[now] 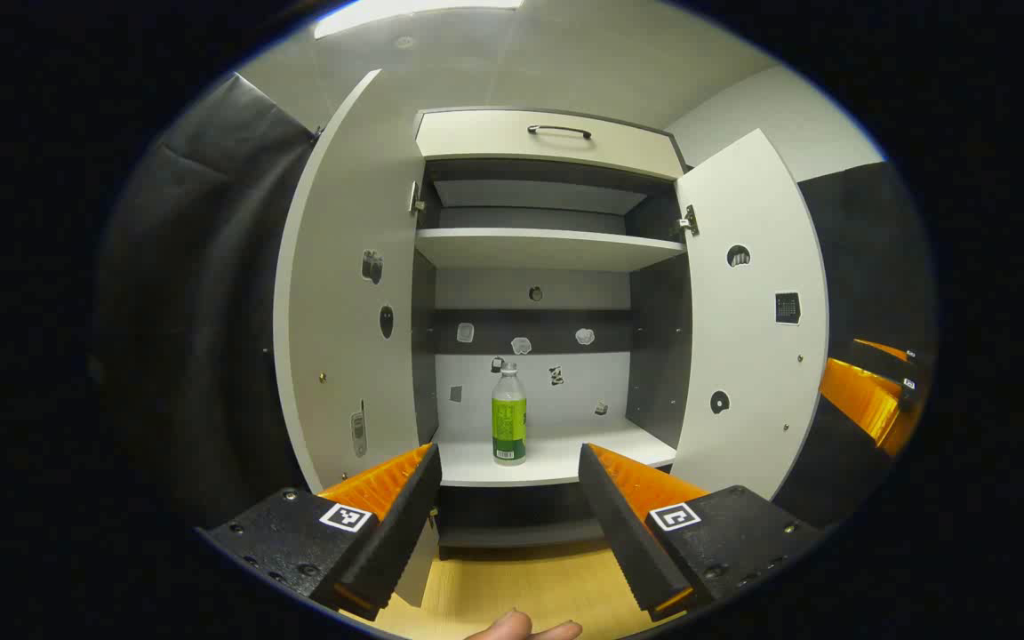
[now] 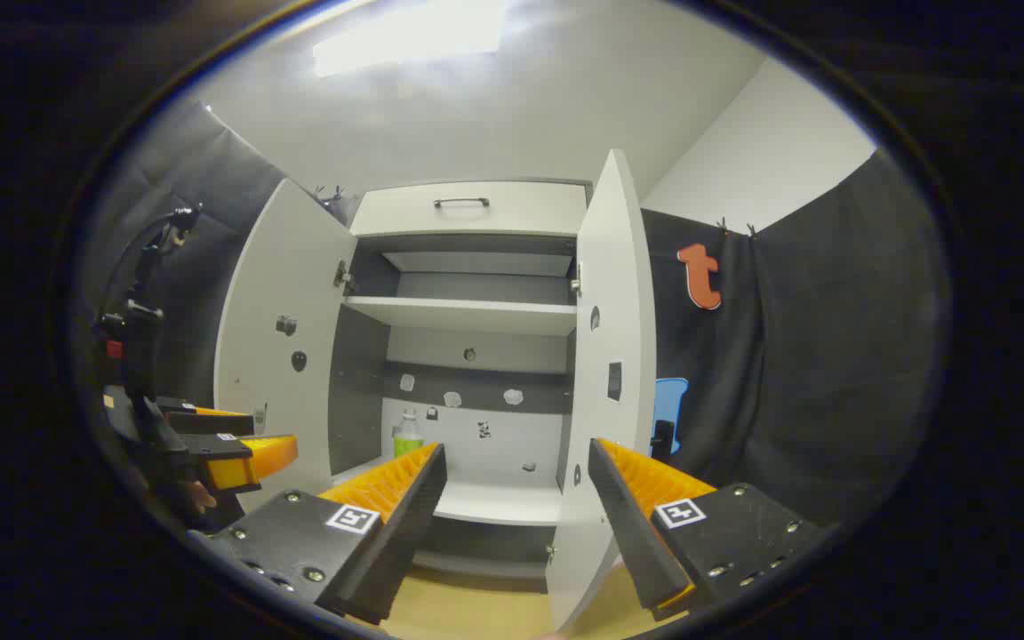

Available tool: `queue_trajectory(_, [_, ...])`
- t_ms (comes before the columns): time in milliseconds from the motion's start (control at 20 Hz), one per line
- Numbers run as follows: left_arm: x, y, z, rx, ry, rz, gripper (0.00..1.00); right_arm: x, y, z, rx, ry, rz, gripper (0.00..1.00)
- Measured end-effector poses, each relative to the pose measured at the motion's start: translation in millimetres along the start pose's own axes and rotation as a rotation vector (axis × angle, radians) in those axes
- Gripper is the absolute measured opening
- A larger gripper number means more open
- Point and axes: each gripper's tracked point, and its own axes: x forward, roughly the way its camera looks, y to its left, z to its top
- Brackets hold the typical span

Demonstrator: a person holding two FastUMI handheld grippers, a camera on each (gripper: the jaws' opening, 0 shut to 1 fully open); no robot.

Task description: Grasp the bottle in the cabinet with the left hand and place it on the coaster, then close the right door with the right hand and the left door with the left hand.

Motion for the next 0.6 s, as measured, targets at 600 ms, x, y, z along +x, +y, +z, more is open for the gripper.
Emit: queue_trajectory(600, [8.3,5.4,-7.8,0.021,-0.003,0.016,0.98,2.5,-0.7,-9.6,0.018,0.003,0.011,0.97])
